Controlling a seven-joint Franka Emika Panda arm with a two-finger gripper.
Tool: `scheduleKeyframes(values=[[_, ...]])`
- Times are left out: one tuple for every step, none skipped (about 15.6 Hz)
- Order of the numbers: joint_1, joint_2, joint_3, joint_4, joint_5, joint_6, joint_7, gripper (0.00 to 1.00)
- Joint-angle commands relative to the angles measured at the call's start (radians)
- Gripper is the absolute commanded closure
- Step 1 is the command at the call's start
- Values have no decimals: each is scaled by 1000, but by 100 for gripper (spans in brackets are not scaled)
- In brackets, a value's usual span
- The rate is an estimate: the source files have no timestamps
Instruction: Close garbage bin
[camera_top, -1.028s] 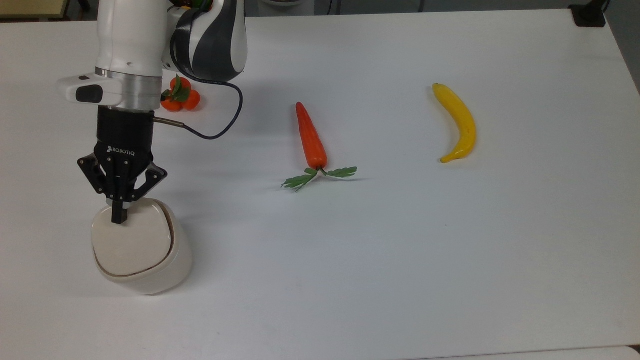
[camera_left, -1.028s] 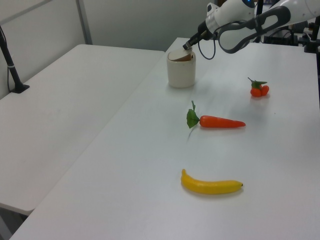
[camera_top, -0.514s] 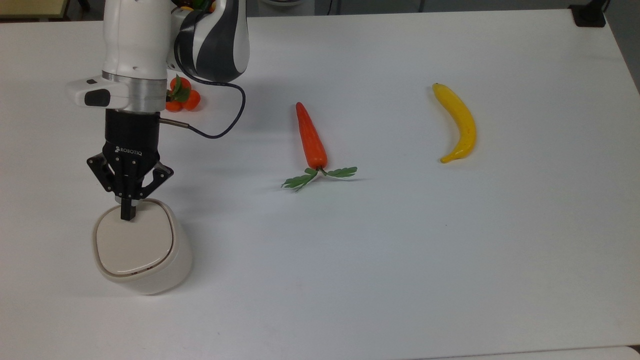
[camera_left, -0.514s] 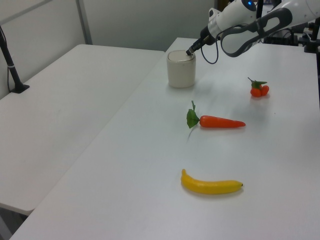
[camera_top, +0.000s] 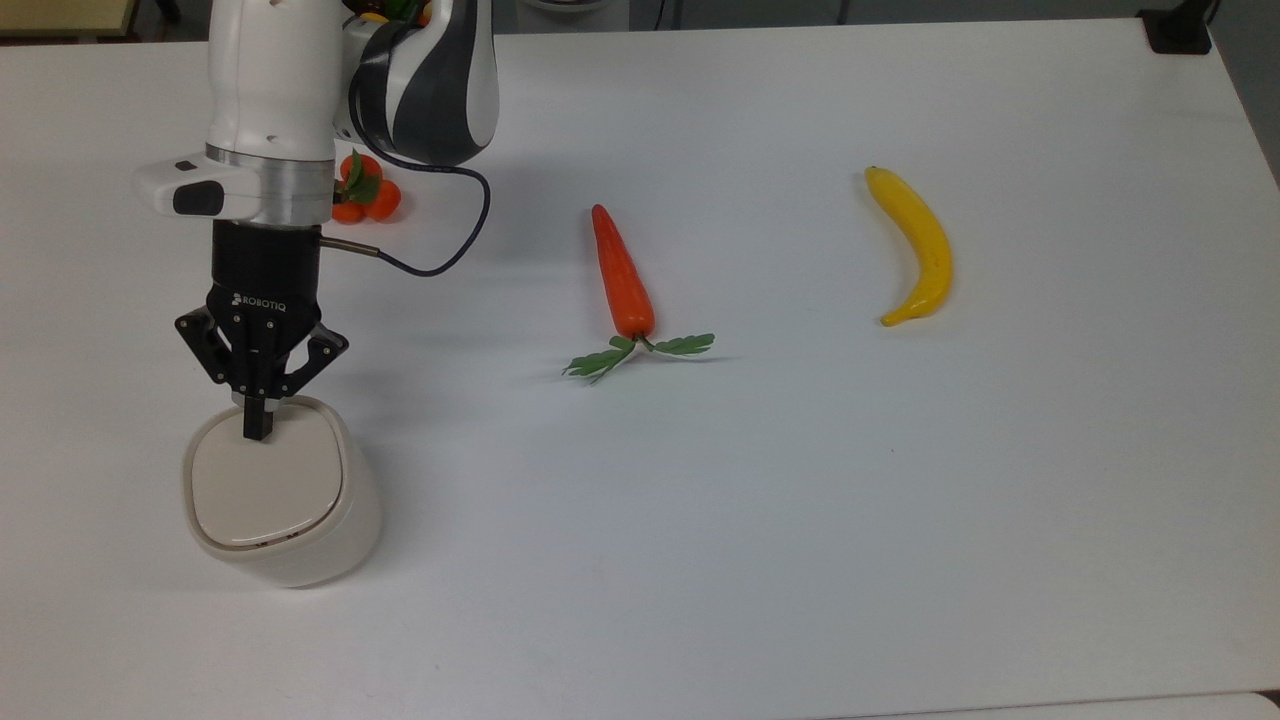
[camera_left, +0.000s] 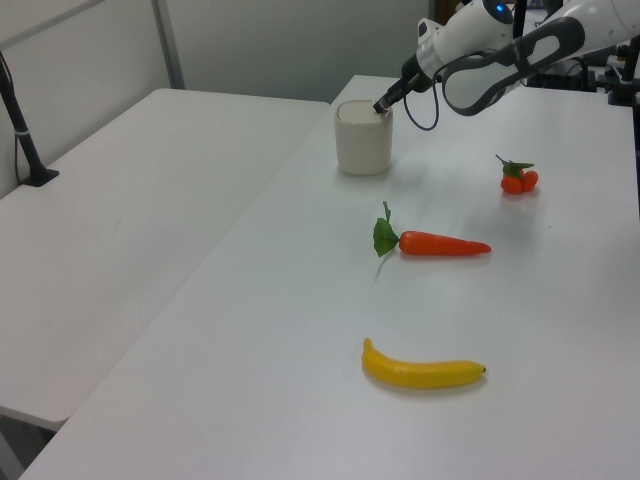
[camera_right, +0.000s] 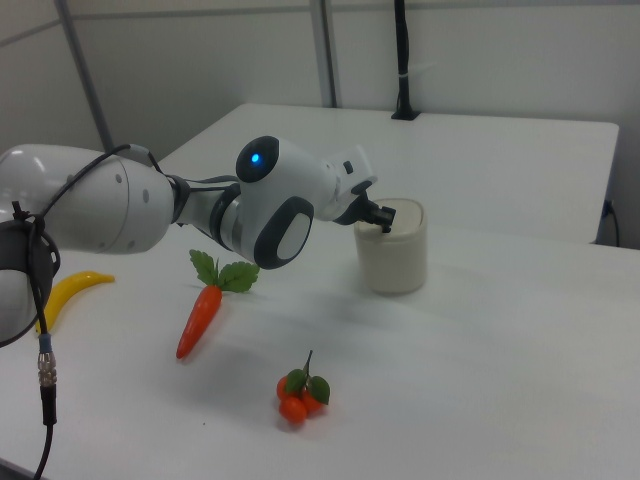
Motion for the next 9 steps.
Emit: scheduleKeyframes(values=[[0,-19,-9,-52,0,-3,-19,98],[1,-27,-9,-52,0,-1,-19,98],[1,-37,-9,-49,3,-1,-16,97],[0,-48,-9,-44,7,-3,-14,97],[0,-63,-9,-42,14,-5,-13,97],[1,-82,-9,-42,14,-11,-13,97],[1,-99,-9,-42,14,-21,-8,96],[0,-122,-9,-42,15,-43,3,96],[0,-148,-9,-42,15,-85,16,95]])
